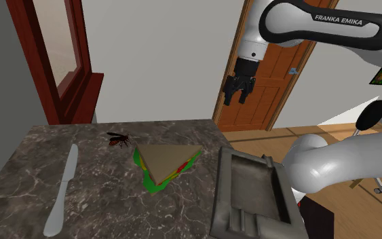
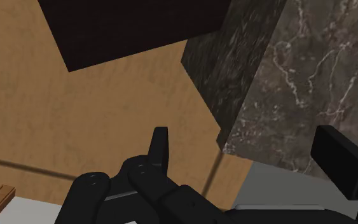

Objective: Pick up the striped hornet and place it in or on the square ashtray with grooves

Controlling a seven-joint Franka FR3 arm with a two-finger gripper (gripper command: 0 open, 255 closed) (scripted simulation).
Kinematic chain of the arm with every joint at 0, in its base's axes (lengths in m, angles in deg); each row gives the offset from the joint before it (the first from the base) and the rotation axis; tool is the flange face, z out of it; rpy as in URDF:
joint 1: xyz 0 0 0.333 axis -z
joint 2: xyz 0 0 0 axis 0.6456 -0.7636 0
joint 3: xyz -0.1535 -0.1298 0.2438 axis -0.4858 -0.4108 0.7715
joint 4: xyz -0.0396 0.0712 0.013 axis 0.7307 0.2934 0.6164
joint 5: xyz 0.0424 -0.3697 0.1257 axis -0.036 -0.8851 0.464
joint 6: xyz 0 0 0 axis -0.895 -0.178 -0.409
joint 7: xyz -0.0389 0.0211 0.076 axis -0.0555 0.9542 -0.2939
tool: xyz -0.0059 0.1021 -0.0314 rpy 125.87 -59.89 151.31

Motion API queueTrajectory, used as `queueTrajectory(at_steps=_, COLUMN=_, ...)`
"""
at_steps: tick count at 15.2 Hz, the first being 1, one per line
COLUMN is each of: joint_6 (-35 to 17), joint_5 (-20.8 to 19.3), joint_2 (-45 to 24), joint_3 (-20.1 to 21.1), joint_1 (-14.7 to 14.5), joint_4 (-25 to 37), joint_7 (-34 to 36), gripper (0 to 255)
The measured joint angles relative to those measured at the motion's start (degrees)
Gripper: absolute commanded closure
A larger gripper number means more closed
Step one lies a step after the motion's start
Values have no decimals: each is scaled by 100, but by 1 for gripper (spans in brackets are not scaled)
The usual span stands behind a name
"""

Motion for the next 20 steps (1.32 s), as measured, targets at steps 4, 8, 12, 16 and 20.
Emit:
queueTrajectory(at_steps=4, joint_6=-190, joint_5=224, joint_2=-88, joint_3=237, joint_1=-102, joint_4=-35, joint_7=269, gripper=0)
queueTrajectory(at_steps=8, joint_6=-563, joint_5=604, joint_2=-378, joint_3=664, joint_1=-280, joint_4=30, joint_7=744, gripper=0)
queueTrajectory(at_steps=12, joint_6=-1031, joint_5=954, joint_2=-756, joint_3=1120, joint_1=-446, joint_4=116, joint_7=1228, gripper=0)
queueTrajectory(at_steps=16, joint_6=-1459, joint_5=1208, joint_2=-1226, joint_3=1552, joint_1=-573, joint_4=355, joint_7=1695, gripper=0)
queueTrajectory(at_steps=20, joint_6=-1836, joint_5=1339, joint_2=-1799, joint_3=1970, joint_1=-648, joint_4=762, joint_7=2169, gripper=0)
